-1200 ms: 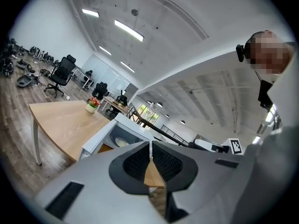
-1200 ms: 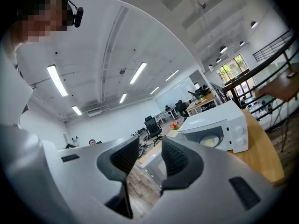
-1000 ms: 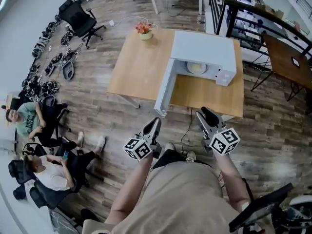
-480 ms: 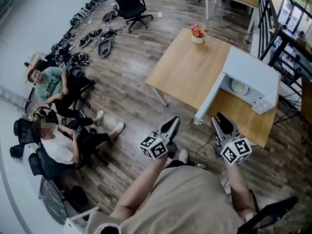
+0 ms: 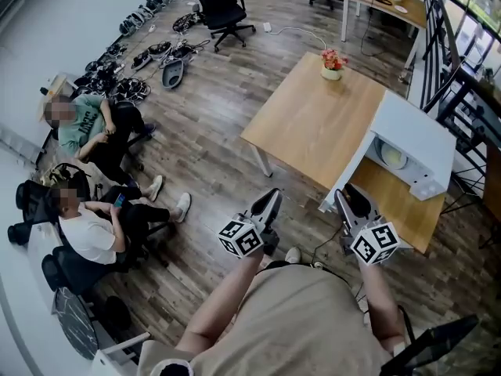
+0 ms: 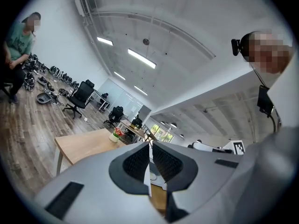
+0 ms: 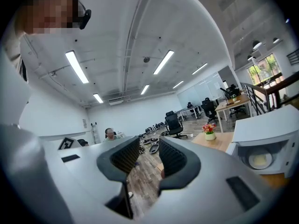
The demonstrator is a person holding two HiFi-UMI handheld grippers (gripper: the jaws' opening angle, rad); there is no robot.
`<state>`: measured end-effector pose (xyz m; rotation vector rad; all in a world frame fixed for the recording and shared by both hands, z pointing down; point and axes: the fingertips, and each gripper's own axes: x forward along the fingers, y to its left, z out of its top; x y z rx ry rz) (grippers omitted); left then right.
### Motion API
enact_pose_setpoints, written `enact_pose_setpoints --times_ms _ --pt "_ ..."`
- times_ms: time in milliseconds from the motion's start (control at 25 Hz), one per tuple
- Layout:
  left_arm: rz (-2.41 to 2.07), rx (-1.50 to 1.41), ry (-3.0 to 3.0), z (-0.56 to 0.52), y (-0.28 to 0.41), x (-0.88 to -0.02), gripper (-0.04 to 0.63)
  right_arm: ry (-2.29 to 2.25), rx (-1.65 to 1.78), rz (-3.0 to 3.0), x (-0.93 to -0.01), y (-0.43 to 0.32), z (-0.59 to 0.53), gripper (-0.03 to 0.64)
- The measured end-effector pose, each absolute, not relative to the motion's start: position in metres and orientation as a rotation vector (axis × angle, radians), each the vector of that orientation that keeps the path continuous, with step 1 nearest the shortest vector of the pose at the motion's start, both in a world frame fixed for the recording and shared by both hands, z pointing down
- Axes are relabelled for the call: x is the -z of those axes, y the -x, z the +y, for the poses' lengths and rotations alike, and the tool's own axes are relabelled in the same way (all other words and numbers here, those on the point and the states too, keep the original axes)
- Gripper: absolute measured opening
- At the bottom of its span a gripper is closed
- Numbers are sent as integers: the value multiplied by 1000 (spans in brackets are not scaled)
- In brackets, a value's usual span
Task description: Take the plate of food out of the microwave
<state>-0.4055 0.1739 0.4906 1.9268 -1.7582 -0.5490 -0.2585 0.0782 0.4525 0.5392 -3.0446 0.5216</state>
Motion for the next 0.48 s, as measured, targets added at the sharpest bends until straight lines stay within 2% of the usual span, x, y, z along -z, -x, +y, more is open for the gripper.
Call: enact_pose_setpoints --times_ms 480 --pt "-1755 544 -1956 153 429 -489 2 -582 -570 -3021 -470 273 49 132"
